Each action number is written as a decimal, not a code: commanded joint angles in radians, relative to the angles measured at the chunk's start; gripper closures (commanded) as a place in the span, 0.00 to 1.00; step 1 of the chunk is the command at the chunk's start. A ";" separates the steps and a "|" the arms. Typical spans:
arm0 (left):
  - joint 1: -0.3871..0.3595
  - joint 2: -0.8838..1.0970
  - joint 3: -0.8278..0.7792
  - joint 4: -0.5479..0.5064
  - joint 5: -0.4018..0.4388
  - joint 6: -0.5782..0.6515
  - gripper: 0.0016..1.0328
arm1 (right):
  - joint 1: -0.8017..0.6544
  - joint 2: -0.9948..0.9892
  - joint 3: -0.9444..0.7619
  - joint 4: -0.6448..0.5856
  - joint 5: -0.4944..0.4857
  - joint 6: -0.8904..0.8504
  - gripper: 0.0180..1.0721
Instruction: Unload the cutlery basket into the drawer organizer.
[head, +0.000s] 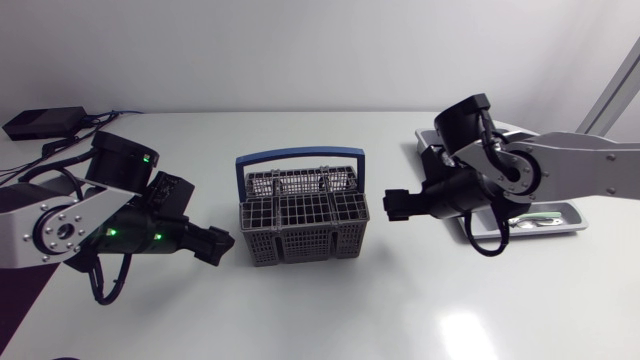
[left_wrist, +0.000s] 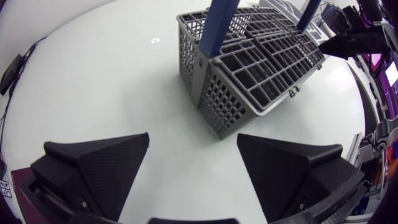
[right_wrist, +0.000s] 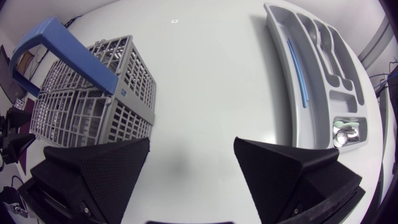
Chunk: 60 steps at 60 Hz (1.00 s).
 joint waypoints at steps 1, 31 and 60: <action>0.009 0.032 0.030 0.024 -0.005 0.000 0.04 | 0.032 0.036 0.026 0.025 0.011 0.049 0.07; 0.008 0.199 0.141 0.099 -0.005 0.001 0.04 | 0.172 0.079 0.053 0.024 0.061 0.077 0.07; 0.009 0.145 0.084 0.093 -0.003 0.026 0.04 | 0.126 0.057 0.036 0.021 0.100 0.074 0.05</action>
